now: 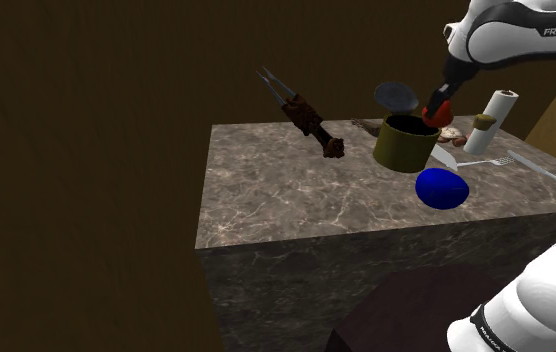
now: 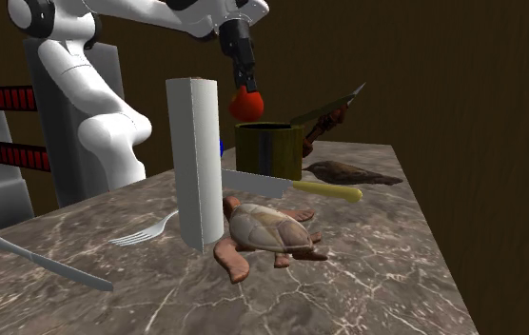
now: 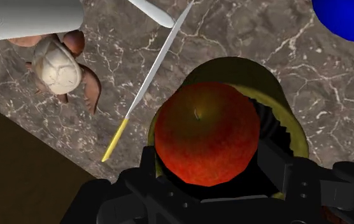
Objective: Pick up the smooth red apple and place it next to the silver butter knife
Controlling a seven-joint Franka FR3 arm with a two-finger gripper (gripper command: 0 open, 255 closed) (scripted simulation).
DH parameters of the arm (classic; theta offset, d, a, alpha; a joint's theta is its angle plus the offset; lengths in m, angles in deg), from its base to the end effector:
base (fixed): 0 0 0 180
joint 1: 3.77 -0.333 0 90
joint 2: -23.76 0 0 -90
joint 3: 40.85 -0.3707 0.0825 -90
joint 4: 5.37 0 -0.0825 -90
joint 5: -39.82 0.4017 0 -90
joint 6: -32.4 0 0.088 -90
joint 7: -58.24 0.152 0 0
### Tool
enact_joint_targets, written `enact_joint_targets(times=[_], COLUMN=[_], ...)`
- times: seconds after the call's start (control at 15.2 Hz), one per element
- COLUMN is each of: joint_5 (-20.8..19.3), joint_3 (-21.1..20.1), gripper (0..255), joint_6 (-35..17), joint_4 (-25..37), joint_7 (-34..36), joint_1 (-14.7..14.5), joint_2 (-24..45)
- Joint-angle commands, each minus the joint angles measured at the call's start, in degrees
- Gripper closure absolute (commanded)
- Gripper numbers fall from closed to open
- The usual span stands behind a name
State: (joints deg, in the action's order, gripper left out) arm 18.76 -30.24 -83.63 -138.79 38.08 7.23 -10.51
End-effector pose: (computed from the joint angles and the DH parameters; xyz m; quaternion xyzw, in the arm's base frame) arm 0.3561 -0.1934 0.5817 0.9806 0.0516 0.0924 0.1647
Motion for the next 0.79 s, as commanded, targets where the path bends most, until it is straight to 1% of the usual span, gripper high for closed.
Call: enact_joint_targets(times=[0.0,0.4,0.73], joint_5=[-0.71,-3.40,-5.88], joint_3=[1.94,7.82,13.21], gripper=[255,255,255], joint_6=[0.22,1.14,2.04], joint_4=[-1.28,-4.66,-5.62], joint_7=[-2.57,-10.02,-16.67], joint_1=[0.94,4.07,6.74], joint_2=[-2.25,-8.82,-12.80])
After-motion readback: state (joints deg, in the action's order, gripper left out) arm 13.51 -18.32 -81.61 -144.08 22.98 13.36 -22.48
